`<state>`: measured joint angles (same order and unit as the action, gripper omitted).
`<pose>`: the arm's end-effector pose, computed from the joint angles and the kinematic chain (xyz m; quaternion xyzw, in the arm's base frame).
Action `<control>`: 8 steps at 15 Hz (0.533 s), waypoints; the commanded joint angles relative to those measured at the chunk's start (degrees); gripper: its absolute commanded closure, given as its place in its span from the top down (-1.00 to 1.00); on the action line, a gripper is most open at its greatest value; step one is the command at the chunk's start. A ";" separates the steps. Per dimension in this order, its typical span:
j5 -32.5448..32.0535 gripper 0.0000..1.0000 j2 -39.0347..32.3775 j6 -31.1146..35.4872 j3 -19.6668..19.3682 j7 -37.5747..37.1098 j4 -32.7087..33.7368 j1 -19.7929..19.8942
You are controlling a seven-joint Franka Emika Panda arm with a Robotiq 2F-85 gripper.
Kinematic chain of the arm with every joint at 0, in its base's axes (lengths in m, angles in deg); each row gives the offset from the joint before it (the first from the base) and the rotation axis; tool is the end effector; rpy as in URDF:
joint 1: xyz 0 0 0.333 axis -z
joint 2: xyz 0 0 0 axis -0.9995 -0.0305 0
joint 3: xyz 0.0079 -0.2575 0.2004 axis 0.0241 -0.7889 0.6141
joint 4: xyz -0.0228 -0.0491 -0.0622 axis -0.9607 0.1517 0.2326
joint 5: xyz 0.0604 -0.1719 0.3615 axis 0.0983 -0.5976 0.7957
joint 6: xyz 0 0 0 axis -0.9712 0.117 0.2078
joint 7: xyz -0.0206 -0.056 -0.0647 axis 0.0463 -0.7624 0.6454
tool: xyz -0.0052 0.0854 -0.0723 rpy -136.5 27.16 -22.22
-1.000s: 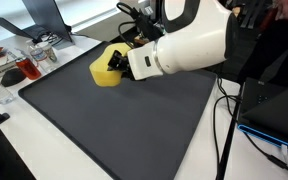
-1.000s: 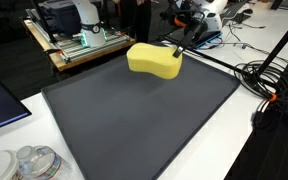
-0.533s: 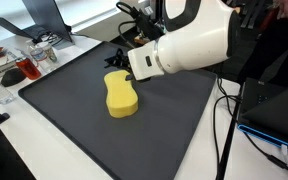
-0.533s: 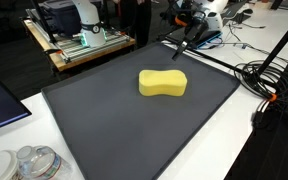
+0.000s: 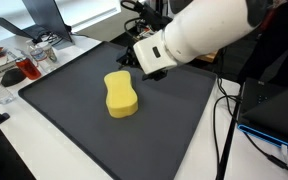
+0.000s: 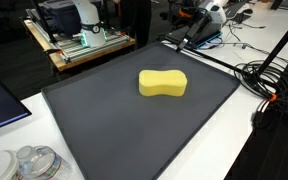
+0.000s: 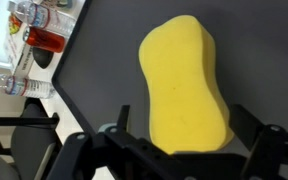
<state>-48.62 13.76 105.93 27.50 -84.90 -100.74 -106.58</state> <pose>0.6413 0.2400 0.2723 0.8917 0.2170 -0.0999 0.3845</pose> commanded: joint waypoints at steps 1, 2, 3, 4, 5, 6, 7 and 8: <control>9.62 1.00 5.54 2.87 1.49 4.46 -1.35 1.55; 12.22 1.00 6.67 4.19 1.45 5.07 -1.87 1.80; 14.95 1.00 7.54 5.60 1.27 5.46 -2.10 2.03; 17.65 1.00 8.27 7.29 1.04 5.79 -2.43 2.24; 20.19 1.00 9.00 9.45 0.81 6.17 -2.92 2.50; 22.52 1.00 9.50 11.75 0.63 6.67 -3.56 2.75; 22.78 1.00 9.80 13.37 0.01 6.67 -4.18 2.42; 23.51 1.00 9.98 14.74 -0.32 6.92 -4.65 2.37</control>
<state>-28.74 21.38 115.65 28.02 -79.53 -101.57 -104.70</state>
